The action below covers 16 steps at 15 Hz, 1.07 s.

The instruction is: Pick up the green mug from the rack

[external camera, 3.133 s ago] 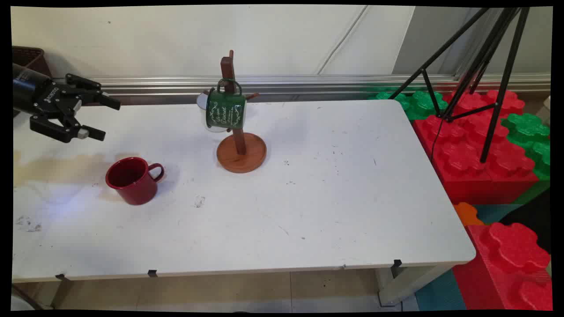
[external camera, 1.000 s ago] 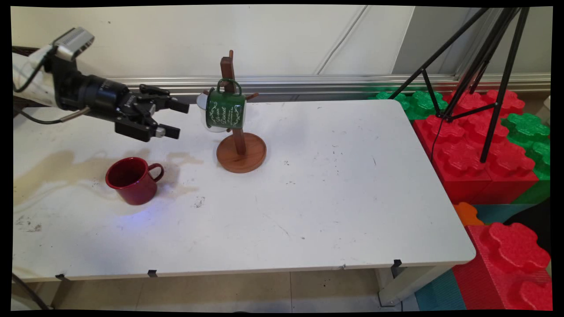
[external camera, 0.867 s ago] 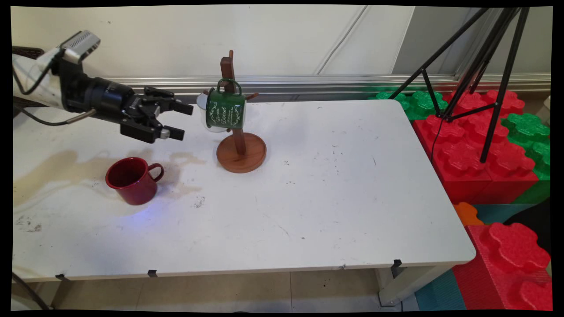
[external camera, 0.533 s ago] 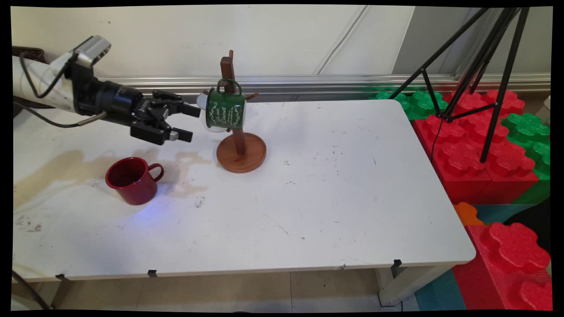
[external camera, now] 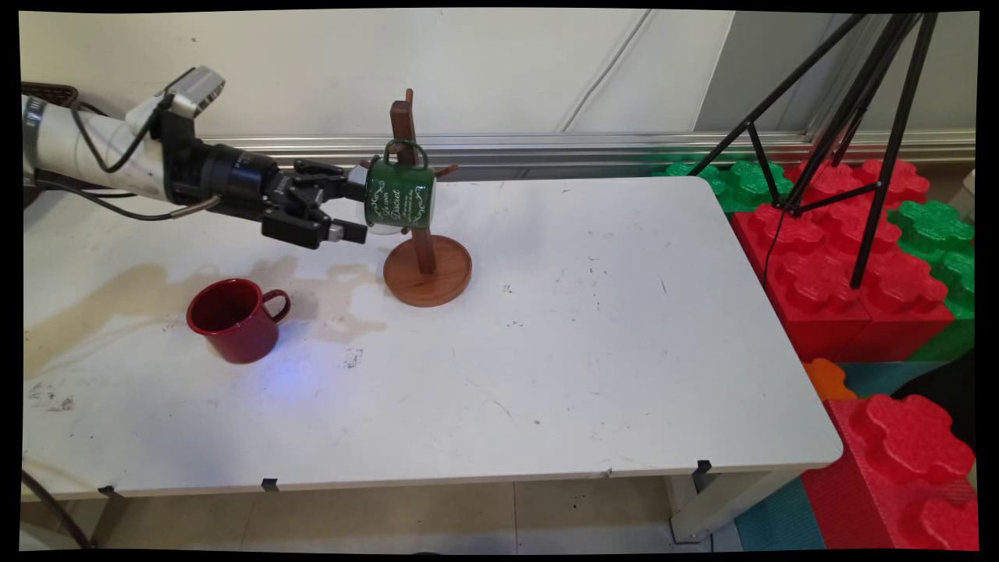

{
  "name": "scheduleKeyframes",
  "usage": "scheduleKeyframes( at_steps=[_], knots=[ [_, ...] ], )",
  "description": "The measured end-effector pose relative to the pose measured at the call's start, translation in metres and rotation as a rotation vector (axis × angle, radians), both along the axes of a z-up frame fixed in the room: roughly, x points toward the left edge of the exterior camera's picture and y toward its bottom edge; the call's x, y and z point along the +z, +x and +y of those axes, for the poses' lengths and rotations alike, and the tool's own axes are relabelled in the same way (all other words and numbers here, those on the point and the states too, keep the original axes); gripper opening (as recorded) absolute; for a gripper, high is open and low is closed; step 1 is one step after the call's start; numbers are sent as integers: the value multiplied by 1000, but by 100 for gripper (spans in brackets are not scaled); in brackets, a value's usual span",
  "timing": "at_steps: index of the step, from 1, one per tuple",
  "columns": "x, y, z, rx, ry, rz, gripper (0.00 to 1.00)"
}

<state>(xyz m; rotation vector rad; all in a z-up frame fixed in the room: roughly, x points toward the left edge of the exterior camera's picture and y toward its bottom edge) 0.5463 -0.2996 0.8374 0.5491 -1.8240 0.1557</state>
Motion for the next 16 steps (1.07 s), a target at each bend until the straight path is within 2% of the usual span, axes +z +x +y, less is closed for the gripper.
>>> scheduleKeyframes(
  at_steps=[15, 16],
  knots=[
    [-17, -17, -23, 41, 32, 49, 100],
    [-17, -17, -23, 42, 32, 50, 0]
  ],
)
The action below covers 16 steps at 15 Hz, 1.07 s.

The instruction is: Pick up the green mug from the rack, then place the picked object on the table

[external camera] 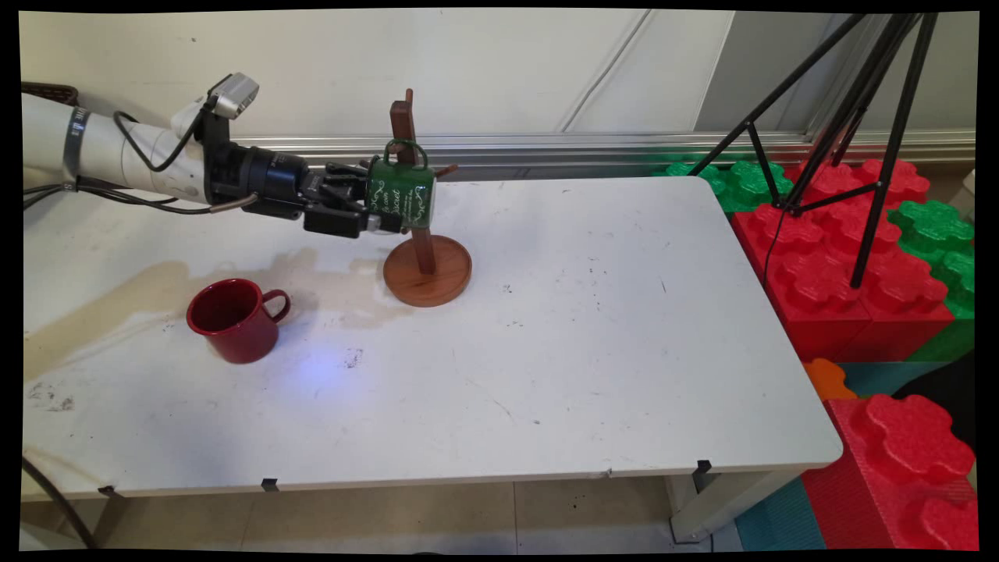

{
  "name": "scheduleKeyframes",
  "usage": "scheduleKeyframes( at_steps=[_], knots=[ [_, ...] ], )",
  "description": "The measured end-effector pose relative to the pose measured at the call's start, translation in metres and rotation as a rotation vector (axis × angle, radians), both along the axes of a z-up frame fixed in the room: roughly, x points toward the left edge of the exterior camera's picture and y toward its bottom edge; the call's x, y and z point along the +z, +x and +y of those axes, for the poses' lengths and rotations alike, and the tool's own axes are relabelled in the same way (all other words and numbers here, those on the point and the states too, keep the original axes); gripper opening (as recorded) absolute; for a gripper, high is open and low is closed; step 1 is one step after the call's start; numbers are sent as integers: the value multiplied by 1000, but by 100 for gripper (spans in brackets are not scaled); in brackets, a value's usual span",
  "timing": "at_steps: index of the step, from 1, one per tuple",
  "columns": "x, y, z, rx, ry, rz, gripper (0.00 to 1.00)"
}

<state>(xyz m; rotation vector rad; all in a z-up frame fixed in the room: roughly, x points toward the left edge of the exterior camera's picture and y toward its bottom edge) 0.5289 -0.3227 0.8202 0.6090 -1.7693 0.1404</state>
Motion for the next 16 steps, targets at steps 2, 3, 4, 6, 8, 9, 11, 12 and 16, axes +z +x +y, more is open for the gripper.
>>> scheduleKeyframes(
  at_steps=[2, 3, 4, 6, 8, 9, 11, 12, 16],
  knots=[
    [-1, -1, -1, -1, 0, 4, 0],
    [-1, -1, -1, -2, 1, 6, 0],
    [-1, -1, -1, -3, 2, 8, 0],
    [-1, -3, -1, -11, 3, 13, 0],
    [0, -4, -1, -17, 4, 19, 0],
    [0, -4, -1, -20, 4, 24, 0],
    [1, -6, -1, -25, 4, 31, 0],
    [2, -6, 0, -26, 5, 34, 0],
    [4, -7, -1, -32, 5, 46, 0]
  ],
)
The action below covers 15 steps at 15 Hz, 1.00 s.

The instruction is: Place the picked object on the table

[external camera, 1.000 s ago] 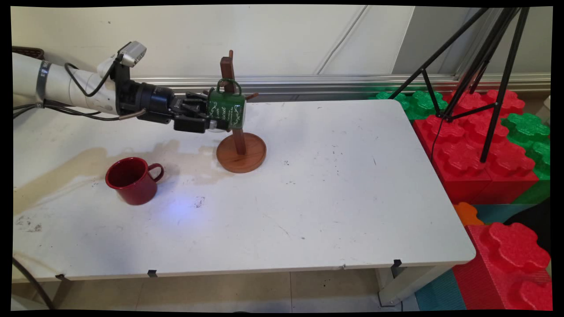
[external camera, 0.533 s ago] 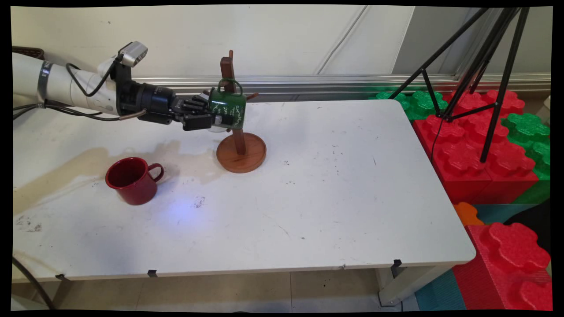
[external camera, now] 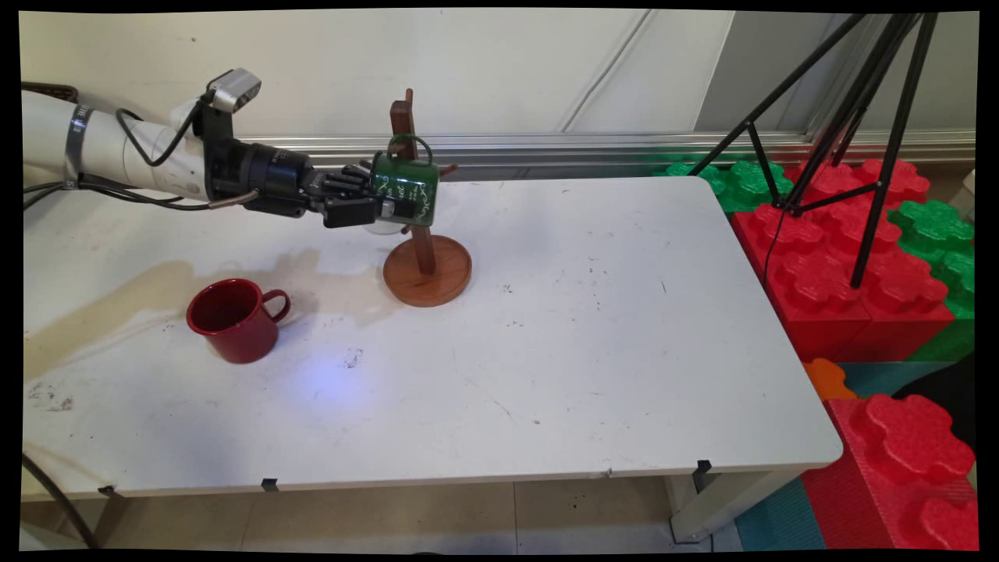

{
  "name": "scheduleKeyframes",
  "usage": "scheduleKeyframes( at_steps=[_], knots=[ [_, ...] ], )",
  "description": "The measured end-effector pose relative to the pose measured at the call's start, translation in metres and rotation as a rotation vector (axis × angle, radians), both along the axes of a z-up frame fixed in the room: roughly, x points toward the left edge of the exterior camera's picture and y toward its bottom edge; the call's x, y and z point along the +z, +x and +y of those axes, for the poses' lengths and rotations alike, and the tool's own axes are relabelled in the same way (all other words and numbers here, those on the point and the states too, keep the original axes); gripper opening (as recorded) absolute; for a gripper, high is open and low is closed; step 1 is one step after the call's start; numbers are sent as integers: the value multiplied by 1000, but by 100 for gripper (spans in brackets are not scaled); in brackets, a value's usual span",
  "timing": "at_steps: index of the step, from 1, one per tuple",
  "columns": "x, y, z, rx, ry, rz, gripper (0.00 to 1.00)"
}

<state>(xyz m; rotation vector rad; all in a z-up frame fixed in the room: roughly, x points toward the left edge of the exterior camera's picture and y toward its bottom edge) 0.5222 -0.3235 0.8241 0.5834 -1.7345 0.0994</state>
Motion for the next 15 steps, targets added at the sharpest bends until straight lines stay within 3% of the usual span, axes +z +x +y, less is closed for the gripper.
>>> scheduleKeyframes(
  at_steps=[15],
  knots=[
    [17, 1, 27, -85, -9, 25, 0]
  ],
)
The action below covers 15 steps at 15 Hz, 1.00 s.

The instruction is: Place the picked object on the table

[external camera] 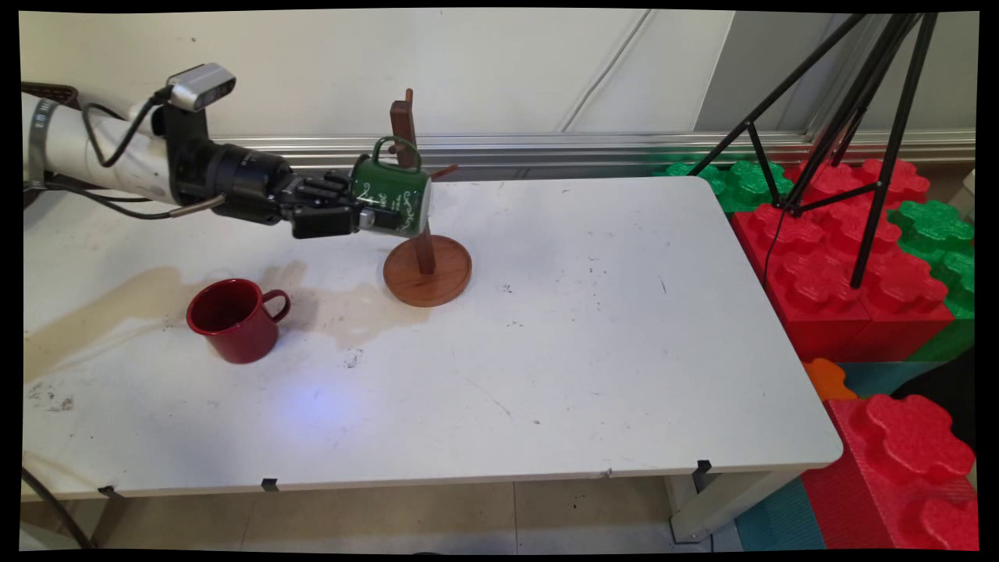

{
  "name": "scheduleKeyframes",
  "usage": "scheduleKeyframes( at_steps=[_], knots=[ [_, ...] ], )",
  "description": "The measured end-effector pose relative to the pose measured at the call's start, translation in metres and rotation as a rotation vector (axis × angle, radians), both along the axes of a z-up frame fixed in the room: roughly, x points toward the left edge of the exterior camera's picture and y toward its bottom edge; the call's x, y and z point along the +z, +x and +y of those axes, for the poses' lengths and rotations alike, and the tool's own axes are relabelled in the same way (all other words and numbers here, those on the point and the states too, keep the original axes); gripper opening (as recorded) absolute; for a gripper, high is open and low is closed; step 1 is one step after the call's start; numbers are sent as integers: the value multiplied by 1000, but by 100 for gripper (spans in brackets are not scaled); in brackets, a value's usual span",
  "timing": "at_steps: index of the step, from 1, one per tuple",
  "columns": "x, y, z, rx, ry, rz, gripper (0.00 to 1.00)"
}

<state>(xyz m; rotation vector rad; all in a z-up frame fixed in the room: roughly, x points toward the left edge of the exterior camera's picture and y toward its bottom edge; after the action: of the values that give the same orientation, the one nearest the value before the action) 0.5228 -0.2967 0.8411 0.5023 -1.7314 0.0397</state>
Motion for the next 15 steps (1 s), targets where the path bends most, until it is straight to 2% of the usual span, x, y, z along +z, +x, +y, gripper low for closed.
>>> scheduleKeyframes(
  at_steps=[6, 15],
  knots=[
    [9, 12, 19, -26, -9, -24, 0],
    [20, 57, 35, -17, -48, -137, 0]
  ],
)
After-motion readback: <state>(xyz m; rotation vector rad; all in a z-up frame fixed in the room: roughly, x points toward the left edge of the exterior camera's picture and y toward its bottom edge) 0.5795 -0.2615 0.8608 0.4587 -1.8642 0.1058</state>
